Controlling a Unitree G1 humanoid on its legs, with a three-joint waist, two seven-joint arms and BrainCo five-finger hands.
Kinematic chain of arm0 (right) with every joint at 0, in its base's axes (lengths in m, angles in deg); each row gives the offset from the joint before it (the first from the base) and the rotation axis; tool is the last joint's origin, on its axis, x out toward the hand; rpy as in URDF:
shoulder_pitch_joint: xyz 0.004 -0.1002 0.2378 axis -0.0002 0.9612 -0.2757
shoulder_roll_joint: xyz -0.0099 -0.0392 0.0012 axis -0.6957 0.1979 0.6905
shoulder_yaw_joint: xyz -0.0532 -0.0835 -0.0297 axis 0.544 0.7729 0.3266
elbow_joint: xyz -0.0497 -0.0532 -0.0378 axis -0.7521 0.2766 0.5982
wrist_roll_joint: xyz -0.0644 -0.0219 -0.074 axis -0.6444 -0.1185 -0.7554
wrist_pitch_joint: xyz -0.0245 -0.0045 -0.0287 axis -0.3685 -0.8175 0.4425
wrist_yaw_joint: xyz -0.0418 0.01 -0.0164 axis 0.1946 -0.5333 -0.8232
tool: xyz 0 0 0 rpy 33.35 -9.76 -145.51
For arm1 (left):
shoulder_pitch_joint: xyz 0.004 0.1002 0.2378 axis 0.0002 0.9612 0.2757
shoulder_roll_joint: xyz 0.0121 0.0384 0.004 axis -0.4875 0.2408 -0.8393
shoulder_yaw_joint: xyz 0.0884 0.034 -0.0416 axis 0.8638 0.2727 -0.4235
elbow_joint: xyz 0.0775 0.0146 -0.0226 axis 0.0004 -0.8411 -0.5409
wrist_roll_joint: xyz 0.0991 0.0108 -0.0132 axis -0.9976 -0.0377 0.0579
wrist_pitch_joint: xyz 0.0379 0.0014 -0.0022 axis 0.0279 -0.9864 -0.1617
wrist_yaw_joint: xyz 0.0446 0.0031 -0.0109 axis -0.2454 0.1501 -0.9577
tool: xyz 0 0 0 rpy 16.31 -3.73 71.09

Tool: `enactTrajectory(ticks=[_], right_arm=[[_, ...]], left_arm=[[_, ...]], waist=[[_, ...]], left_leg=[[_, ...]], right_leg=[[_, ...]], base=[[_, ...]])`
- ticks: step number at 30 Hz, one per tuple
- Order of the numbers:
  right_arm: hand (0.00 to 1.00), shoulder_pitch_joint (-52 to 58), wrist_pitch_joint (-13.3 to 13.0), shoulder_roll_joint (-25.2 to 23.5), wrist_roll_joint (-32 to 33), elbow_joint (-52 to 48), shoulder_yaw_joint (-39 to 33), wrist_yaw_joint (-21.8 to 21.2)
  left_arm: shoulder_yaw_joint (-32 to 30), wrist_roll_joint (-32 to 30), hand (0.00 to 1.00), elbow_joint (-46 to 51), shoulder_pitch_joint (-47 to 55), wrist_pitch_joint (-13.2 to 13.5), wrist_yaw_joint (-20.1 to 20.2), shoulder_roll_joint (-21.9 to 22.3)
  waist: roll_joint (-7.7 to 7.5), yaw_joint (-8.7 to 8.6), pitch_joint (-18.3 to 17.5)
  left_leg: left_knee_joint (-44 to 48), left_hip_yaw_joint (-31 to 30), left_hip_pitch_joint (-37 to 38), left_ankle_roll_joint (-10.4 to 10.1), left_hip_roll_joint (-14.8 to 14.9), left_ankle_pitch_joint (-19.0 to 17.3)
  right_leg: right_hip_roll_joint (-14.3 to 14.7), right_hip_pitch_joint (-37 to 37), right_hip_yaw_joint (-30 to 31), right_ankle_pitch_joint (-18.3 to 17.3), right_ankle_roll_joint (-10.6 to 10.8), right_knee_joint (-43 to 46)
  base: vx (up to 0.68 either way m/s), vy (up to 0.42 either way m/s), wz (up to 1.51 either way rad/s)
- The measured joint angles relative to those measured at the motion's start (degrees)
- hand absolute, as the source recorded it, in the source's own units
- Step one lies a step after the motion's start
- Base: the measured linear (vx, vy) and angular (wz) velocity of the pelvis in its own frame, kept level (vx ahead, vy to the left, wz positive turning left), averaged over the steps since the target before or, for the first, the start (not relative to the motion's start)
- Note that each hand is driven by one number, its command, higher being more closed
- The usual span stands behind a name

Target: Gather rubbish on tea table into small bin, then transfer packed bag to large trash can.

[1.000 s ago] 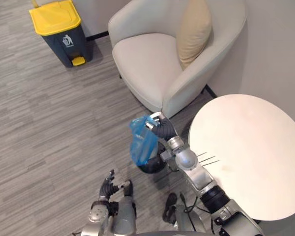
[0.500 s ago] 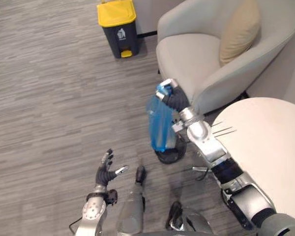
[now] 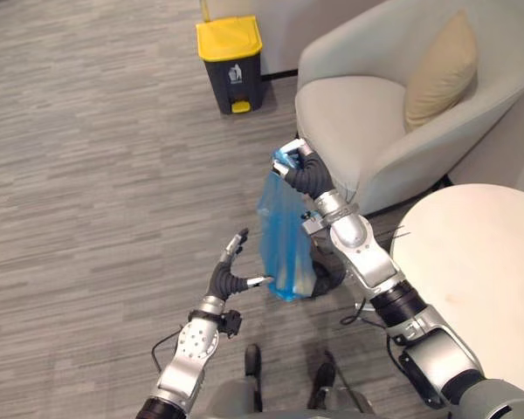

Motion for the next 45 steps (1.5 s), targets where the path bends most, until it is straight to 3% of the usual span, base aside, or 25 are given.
enactTrajectory(ticks=[5,14,15,22,34,35,41,45], right_arm=[[1.0,2.4,0.0,-1.3,4.2,-3.9,4.4,-2.6],[1.0,2.7,1.4,-5.4,8.8,-4.1,12.4,-4.4],[1.0,2.7,1.6,-6.0,8.9,-3.6,13.2,-4.4],[1.0,1.4,2.5,-6.6,9.1,2.6,18.2,-4.3],[1.0,0.6,3.4,-8.6,9.1,5.1,22.3,-4.4],[0.0,0.6,3.4,-8.6,9.1,5.1,22.5,-4.4],[0.0,0.6,3.4,-8.6,7.6,5.1,23.3,-4.5],[0.0,1.4,3.4,-8.3,2.9,5.1,23.2,-5.5]], left_arm=[[-0.2,-5.5,0.0,-2.9,-3.6,-2.6,-1.8,1.0],[-2.8,-7.6,0.0,-3.4,-4.6,-4.0,-6.6,4.7],[-2.8,-7.6,1.0,-3.4,-4.6,-4.1,-7.3,5.0],[-0.1,-7.6,1.0,-5.8,-6.7,-6.2,-9.0,5.4],[0.0,-3.5,1.0,-6.7,-11.3,-6.1,-11.2,5.4],[0.0,-3.0,1.0,-6.7,-11.3,-6.1,-11.2,5.4],[-0.3,1.0,1.0,-6.6,-11.3,-6.1,-11.4,5.4],[-1.3,2.6,1.0,-6.3,-11.1,-6.0,-11.3,5.4]], waist=[[-0.06,-1.19,-2.3],[-0.03,-0.57,-3.8],[-0.06,-0.49,-4.3],[-0.16,0.86,-5.8],[-0.3,0.88,-5.9],[-0.34,0.88,-5.9],[-1.18,0.83,-6.5],[-1.21,0.79,-6.5]], left_leg=[[-0.2,1.1,1.8,0.5,0.6,0.4],[-0.6,1.6,3.1,0.0,1.9,0.7],[-0.6,1.5,3.1,-0.1,2.1,0.8],[-0.6,1.0,2.9,-0.8,3.0,1.2],[-0.6,-0.3,2.2,-1.9,4.9,1.9],[-0.6,-0.3,2.2,-1.9,5.0,1.9],[-0.6,-0.2,1.9,-1.9,5.0,1.9],[-0.6,-0.1,1.7,-2.0,5.0,2.0]], right_leg=[[1.1,1.6,1.6,1.4,-0.4,-1.8],[3.0,3.9,2.4,3.0,-0.8,-5.0],[3.1,3.9,2.4,3.0,-0.9,-5.1],[4.3,5.0,2.1,4.6,-2.0,-7.3],[6.5,5.3,0.7,4.4,-2.8,-8.2],[6.5,5.3,0.7,4.4,-2.9,-8.3],[6.9,5.0,0.8,4.3,-3.1,-8.6],[6.9,4.9,1.0,4.3,-3.1,-8.6]], base=[[-0.03,0.013,-0.18],[-0.03,0.001,-0.06],[0.0,0.0,0.0],[0.0,-0.004,0.01],[-0.01,-0.022,0.04],[0.0,0.0,0.0],[0.02,0.009,-0.01],[0.03,0.024,-0.01]])
